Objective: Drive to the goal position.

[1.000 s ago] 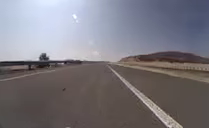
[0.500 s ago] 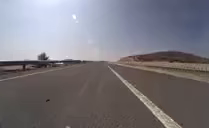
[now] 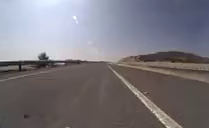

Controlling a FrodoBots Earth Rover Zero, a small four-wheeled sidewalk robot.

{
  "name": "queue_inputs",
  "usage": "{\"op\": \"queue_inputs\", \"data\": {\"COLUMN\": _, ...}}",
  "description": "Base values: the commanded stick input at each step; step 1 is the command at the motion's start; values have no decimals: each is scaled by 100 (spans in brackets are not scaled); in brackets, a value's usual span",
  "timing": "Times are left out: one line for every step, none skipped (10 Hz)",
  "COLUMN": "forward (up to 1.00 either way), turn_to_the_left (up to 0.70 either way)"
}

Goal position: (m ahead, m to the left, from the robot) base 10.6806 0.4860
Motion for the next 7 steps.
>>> {"op": "queue_inputs", "data": {"forward": 100, "turn_to_the_left": 0}}
{"op": "queue_inputs", "data": {"forward": 100, "turn_to_the_left": 0}}
{"op": "queue_inputs", "data": {"forward": 100, "turn_to_the_left": 0}}
{"op": "queue_inputs", "data": {"forward": 100, "turn_to_the_left": 0}}
{"op": "queue_inputs", "data": {"forward": 100, "turn_to_the_left": 0}}
{"op": "queue_inputs", "data": {"forward": 100, "turn_to_the_left": 0}}
{"op": "queue_inputs", "data": {"forward": 100, "turn_to_the_left": 0}}
